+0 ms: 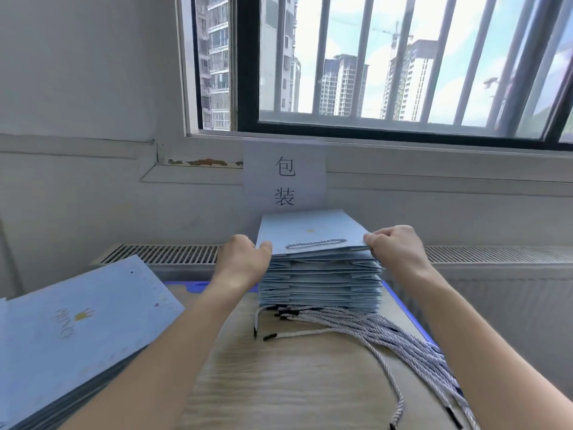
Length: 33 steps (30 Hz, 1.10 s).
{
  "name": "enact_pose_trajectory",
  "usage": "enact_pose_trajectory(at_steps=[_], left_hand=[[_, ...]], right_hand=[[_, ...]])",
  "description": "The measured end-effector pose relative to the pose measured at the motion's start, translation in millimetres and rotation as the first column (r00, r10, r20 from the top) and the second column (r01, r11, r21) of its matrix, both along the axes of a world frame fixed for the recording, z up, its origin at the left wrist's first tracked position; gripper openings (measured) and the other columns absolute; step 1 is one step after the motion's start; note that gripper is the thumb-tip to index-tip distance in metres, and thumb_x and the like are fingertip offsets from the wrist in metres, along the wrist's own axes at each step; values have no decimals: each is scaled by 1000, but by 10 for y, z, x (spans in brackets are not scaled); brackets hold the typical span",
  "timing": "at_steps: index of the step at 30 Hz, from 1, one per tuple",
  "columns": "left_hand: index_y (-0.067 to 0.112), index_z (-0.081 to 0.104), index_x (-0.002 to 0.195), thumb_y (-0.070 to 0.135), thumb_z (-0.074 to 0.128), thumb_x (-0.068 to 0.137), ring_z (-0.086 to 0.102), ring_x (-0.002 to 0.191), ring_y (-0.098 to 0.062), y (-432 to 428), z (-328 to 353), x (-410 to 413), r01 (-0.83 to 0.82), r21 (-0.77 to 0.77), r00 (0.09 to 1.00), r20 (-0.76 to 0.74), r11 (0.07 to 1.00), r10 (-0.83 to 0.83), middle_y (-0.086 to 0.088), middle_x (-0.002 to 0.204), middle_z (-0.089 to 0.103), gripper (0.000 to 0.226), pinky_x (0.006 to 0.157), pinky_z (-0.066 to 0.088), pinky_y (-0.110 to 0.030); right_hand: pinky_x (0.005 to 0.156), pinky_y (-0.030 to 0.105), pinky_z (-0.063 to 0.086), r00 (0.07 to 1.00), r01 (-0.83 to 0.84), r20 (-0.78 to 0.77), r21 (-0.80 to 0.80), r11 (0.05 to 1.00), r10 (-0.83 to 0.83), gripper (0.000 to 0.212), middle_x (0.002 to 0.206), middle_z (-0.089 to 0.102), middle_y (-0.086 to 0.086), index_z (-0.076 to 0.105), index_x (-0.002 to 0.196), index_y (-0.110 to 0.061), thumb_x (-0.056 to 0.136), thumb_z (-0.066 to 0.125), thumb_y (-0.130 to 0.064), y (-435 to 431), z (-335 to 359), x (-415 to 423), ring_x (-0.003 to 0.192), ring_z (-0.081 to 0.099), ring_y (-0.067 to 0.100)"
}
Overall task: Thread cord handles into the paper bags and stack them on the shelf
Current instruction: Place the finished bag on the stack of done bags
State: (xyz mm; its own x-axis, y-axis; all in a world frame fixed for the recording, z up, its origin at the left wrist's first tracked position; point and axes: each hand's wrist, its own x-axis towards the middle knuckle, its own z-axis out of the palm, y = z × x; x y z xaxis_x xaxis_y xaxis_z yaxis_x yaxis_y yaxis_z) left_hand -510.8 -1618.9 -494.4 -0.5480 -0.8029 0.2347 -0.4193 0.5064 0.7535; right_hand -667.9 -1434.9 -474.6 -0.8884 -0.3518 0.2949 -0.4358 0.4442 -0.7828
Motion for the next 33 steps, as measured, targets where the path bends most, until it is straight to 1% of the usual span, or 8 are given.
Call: enact_pose_trajectory(at_steps=[4, 8, 12, 17, 20, 23, 27, 33], left_hand=[[10, 54, 68, 34, 56, 92, 46, 61, -25, 27, -109, -3, -28, -28, 999, -48, 999, 26, -10, 63, 51, 34, 59, 35, -33], [23, 65, 113, 37, 50, 96, 53, 106, -25, 75, -199, -24, -26, -113, 1000, -17, 993, 24, -6, 108, 61, 27, 82, 39, -32], [21, 58, 135, 30, 42, 103, 41, 134, -19, 150, -263, -85, 173, 18, 980, -99, 985, -171, -3, 144, 48, 37, 103, 31, -27], [16, 57, 137, 31, 41, 103, 37, 140, -23, 206, -385, -155, 162, -28, 984, -67, 986, -164, -9, 154, 41, 40, 108, 32, -31], [15, 65, 128, 31, 42, 102, 26, 148, -22, 202, -417, -152, 148, -68, 988, -29, 987, -150, -11, 163, 21, 38, 104, 35, -31], [10, 68, 88, 29, 43, 101, 31, 145, -16, 208, -428, -171, 125, -133, 991, -37, 983, -131, -10, 163, 21, 34, 85, 38, -27], [19, 61, 134, 57, 49, 96, 35, 143, -20, 219, -445, -174, 133, -124, 991, 8, 983, -133, -3, 157, 37, 56, 112, 32, -36], [15, 59, 136, 62, 51, 93, 32, 144, -27, 221, -501, -151, 154, -135, 980, 146, 979, -134, -7, 156, 38, 64, 115, 26, -35]], right_hand=[[58, 33, 39, 997, 77, -31, 142, 987, -73, 41, 46, 45, -1, 49, 47, -9, 83, 62, -24, 37, -127, 12, 58, 45, 27], [77, 36, 47, 995, 93, -55, 196, 976, -84, 25, 86, 71, 8, 73, 79, -13, 85, 58, -32, 47, -278, 67, 88, 60, 29], [109, 33, 37, 999, -43, 5, 62, 997, 43, 40, 141, 58, 5, 63, 133, -15, 97, 50, -25, 46, -351, 105, 129, 51, 22], [81, 34, 42, 995, -98, -30, 62, 993, 100, 34, 105, 72, 11, 65, 88, 3, 99, 49, -25, 26, -448, 129, 113, 60, 28], [101, 34, 35, 991, -93, -82, 176, 980, 109, 41, 149, 49, 8, 71, 98, -7, 98, 55, -44, -20, -432, 170, 140, 40, 25], [81, 38, 36, 981, -48, -165, 302, 952, 102, 48, 107, 59, 9, 54, 84, -11, 95, 51, -58, -82, -438, 212, 112, 53, 31], [74, 33, 32, 982, -30, -167, 306, 952, 85, 57, 94, 54, 3, 53, 87, -9, 88, 54, -66, -108, -473, 233, 95, 49, 24], [79, 31, 34, 983, -20, -159, 392, 920, 90, 61, 116, 57, 10, 56, 111, -5, 88, 60, -61, -187, -510, 310, 118, 50, 28]])
